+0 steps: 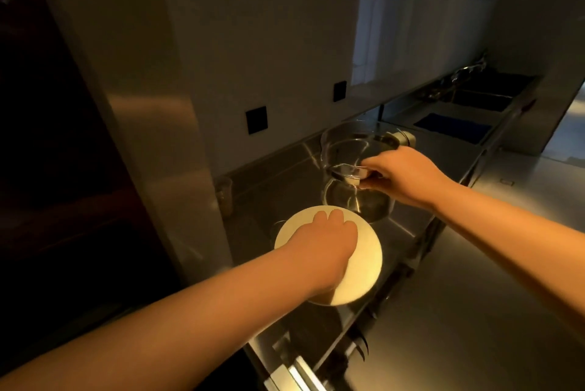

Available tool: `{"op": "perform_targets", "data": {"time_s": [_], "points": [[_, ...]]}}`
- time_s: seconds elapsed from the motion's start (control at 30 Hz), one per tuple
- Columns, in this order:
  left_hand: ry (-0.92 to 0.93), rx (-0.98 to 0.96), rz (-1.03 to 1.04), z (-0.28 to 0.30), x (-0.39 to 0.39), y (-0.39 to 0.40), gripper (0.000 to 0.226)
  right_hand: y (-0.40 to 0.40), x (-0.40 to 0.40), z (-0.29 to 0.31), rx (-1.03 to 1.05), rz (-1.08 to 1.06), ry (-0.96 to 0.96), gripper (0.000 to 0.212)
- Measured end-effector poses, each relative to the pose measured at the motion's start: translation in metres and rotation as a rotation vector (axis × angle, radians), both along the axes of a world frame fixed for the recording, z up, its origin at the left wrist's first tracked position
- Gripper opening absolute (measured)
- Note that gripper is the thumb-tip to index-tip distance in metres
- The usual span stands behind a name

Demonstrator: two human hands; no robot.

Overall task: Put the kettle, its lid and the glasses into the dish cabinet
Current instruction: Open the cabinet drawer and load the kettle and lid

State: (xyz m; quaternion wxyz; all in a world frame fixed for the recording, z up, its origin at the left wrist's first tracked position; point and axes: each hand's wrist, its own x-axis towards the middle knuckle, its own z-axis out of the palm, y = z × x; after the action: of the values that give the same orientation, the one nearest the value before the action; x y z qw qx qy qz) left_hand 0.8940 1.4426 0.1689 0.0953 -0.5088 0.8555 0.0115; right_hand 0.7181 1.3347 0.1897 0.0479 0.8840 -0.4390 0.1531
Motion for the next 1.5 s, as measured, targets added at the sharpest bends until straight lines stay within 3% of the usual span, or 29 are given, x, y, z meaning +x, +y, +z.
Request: {"op": "perform_targets", "data": {"time_s": [0.17, 0.4, 0.53, 0.7, 0.87, 1.33, 1.5], "points": [[0.098, -0.073, -0.041, 0.015, 0.018, 0.051, 0.063, 0.065, 0.003, 0.022, -0.045, 0.051, 0.012, 0.005], [0.089, -0.086, -0.019, 0.025, 0.045, 0.128, 0.08, 0.148, 0.012, 0.033, -0.101, 0.14, -0.093, 0.012], [0.037, -0.07, 0.04, 0.029, 0.062, 0.171, 0.091, 0.193, 0.025, 0.038, -0.088, 0.205, -0.104, 0.031], [-0.023, -0.153, 0.113, 0.032, 0.085, 0.22, 0.086, 0.243, 0.043, 0.04, -0.162, 0.259, -0.169, 0.041], [0.018, -0.158, 0.182, 0.032, 0.114, 0.255, 0.066, 0.277, 0.064, 0.05, -0.189, 0.291, -0.127, 0.017], [0.157, -0.126, 0.471, 0.01, 0.17, 0.31, 0.044, 0.292, 0.123, 0.047, -0.086, 0.511, -0.024, 0.017], [0.164, -0.108, 0.607, -0.001, 0.183, 0.332, 0.051, 0.294, 0.143, 0.036, -0.081, 0.639, -0.038, 0.017]]}}
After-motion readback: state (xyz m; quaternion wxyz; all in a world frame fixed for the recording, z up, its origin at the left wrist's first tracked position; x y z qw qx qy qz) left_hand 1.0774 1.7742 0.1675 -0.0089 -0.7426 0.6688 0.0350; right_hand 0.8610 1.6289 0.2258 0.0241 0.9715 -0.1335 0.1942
